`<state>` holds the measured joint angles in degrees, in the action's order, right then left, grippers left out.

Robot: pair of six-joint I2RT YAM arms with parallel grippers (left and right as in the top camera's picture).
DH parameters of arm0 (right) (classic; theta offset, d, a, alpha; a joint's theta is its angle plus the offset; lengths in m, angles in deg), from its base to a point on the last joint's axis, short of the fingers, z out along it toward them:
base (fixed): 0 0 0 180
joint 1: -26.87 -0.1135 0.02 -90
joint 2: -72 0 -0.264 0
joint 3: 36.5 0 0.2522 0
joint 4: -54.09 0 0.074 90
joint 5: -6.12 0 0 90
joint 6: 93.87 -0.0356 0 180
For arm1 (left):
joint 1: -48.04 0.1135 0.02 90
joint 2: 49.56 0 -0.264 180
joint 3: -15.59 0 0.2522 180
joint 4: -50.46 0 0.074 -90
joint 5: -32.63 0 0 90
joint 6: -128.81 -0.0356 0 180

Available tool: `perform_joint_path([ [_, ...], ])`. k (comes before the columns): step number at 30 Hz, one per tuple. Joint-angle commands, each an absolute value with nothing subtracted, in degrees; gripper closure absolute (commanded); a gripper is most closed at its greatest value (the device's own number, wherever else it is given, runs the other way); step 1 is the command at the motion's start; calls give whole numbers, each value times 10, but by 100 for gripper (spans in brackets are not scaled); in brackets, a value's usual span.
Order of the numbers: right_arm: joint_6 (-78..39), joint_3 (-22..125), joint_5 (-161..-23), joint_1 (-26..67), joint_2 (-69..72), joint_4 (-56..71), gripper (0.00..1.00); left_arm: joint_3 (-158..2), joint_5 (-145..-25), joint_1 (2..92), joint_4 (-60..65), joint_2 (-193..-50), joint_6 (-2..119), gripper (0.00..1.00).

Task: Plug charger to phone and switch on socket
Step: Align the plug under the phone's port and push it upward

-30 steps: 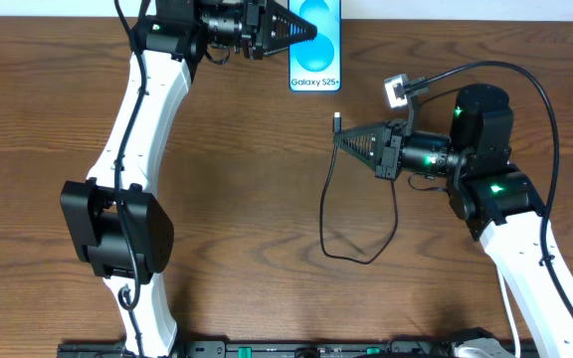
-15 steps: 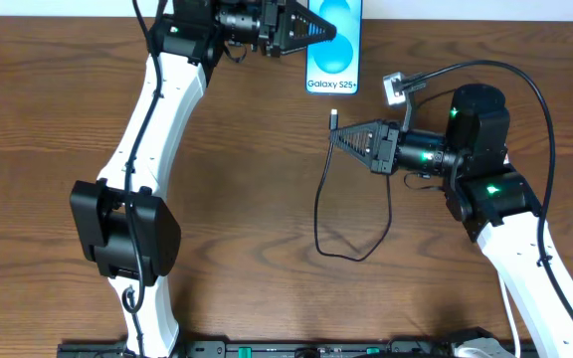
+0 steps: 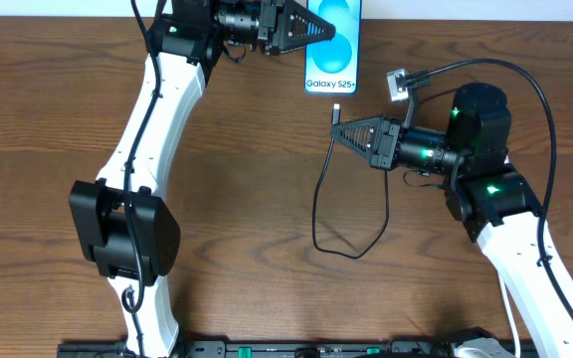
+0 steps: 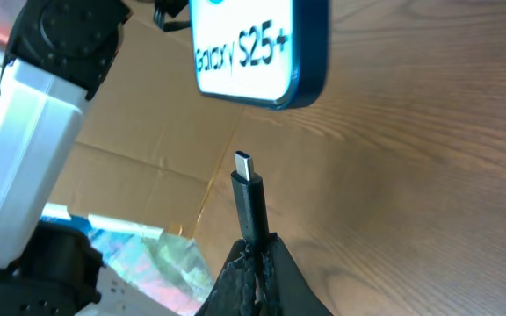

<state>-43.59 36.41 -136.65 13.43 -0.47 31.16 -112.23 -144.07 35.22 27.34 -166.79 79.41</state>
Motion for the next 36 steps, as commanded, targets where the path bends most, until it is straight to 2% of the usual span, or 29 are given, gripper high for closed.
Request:
perform_joint_path([
  [1,-446,374,-1343,128,-1,313,98,-1128,-1452,355,278,-1648,785,93],
  [8,-445,374,-1309,103,-1,324,99,-1128,-1452,355,278,-1648,785,93],
  [36,-446,397,-1306,103,-15,328,99,-1128,-1452,355,278,-1648,778,93],
])
